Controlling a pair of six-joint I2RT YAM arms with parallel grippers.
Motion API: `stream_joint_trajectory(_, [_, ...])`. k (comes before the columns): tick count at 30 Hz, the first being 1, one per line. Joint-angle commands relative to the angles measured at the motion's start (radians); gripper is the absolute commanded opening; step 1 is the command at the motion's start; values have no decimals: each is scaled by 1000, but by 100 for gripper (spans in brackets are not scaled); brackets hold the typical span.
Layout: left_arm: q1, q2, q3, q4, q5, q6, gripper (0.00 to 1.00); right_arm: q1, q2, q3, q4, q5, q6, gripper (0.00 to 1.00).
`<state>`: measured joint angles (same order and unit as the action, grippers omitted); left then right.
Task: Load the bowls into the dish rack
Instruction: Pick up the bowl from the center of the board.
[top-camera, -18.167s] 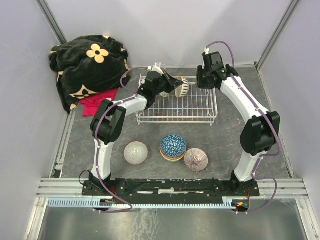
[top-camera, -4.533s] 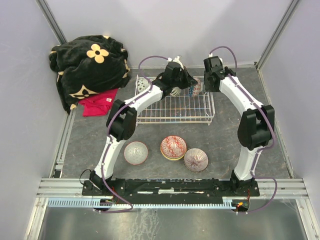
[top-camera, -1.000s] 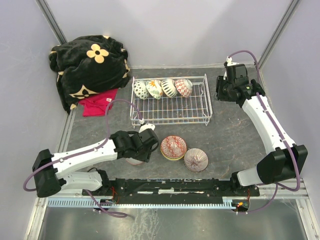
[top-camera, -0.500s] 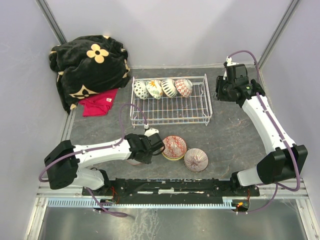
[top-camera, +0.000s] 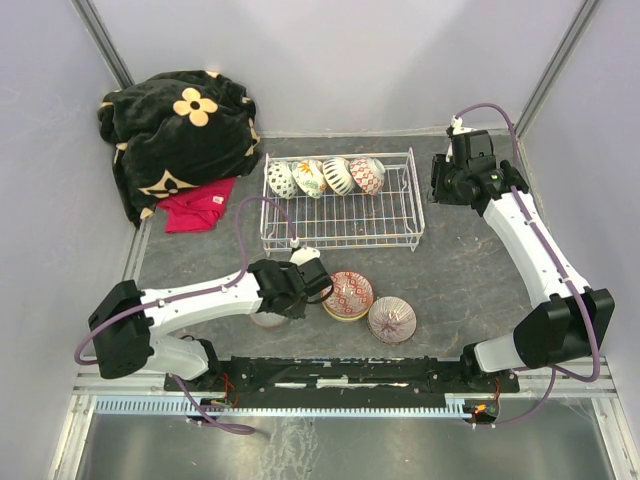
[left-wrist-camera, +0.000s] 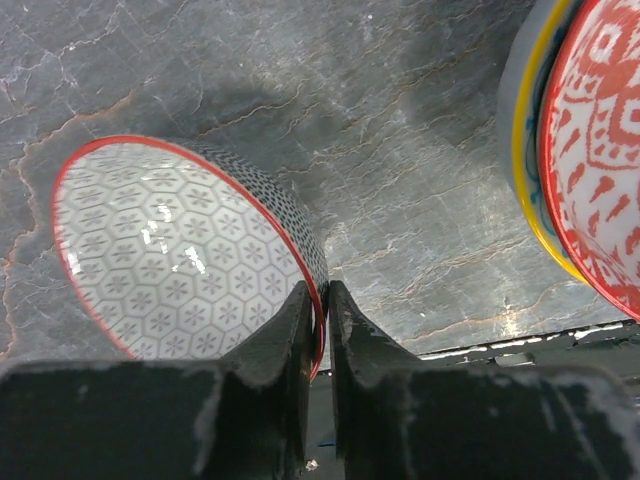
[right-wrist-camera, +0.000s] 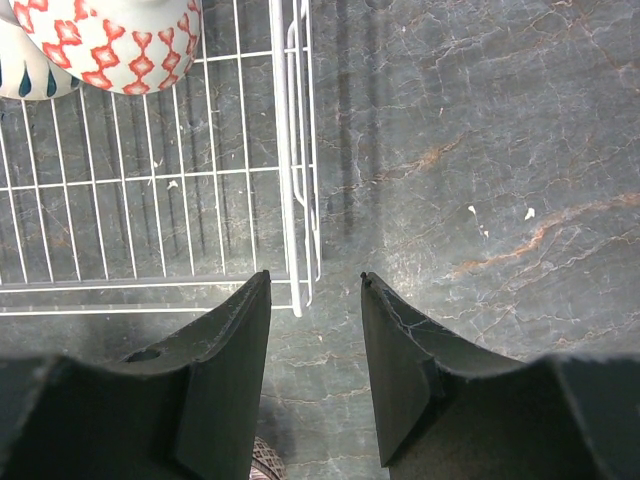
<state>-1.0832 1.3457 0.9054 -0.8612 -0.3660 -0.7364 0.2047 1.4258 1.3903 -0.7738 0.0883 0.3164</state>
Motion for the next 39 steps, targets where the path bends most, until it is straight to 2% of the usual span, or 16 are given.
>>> stream_joint_trajectory(1, [1, 17, 17, 11, -30, -21, 24, -4, -7, -2, 33, 12, -10, 49])
stream_joint_trajectory(5, [2, 30, 1, 34, -7, -28, 32, -4, -7, -4, 32, 8, -11, 49])
stream_joint_trajectory(15, [0, -11, 23, 14, 20, -29, 31, -4, -12, -8, 32, 1, -9, 49])
stream_joint_trajectory(23, [-5, -22, 25, 28, 75, -34, 35, -4, -17, -11, 32, -1, -8, 49])
stream_joint_trajectory(39, [-23, 6, 2, 45, 87, -46, 29, -4, -22, -22, 35, -7, -9, 49])
